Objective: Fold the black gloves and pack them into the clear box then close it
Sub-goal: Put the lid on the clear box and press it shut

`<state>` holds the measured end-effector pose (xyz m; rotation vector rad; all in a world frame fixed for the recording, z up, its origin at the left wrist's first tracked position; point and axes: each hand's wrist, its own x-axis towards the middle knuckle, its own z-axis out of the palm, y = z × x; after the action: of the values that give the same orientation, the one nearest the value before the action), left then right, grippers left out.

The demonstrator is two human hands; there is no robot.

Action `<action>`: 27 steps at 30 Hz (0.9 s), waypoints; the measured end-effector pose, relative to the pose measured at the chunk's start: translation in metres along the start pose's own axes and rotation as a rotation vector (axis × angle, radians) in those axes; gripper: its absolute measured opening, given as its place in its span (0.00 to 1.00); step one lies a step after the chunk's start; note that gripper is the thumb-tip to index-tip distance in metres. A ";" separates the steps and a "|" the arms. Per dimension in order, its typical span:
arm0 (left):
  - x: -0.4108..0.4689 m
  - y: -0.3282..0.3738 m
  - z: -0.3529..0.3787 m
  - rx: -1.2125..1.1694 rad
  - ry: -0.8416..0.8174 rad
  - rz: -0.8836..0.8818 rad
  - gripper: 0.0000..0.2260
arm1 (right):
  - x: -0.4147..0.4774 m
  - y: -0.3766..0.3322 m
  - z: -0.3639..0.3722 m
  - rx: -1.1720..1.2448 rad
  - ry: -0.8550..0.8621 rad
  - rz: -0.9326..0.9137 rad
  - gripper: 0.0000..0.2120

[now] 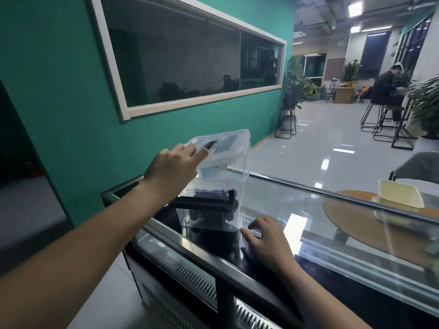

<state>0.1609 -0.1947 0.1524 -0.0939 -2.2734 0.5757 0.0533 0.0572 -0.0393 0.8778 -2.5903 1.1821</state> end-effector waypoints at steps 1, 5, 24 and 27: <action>-0.002 0.001 0.001 -0.025 -0.011 0.010 0.20 | 0.000 0.000 0.000 -0.001 -0.006 0.006 0.13; -0.005 0.003 0.004 -0.098 -0.062 0.007 0.19 | 0.000 0.000 0.000 -0.004 -0.023 0.026 0.13; -0.027 0.025 0.025 -0.434 -0.013 -0.098 0.18 | 0.001 -0.002 0.000 0.039 -0.034 0.051 0.15; -0.025 0.029 0.024 -0.451 -0.021 -0.112 0.18 | 0.001 -0.001 -0.001 0.036 -0.035 0.053 0.15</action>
<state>0.1580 -0.1835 0.1090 -0.1804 -2.3736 -0.0011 0.0534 0.0564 -0.0377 0.8497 -2.6433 1.2416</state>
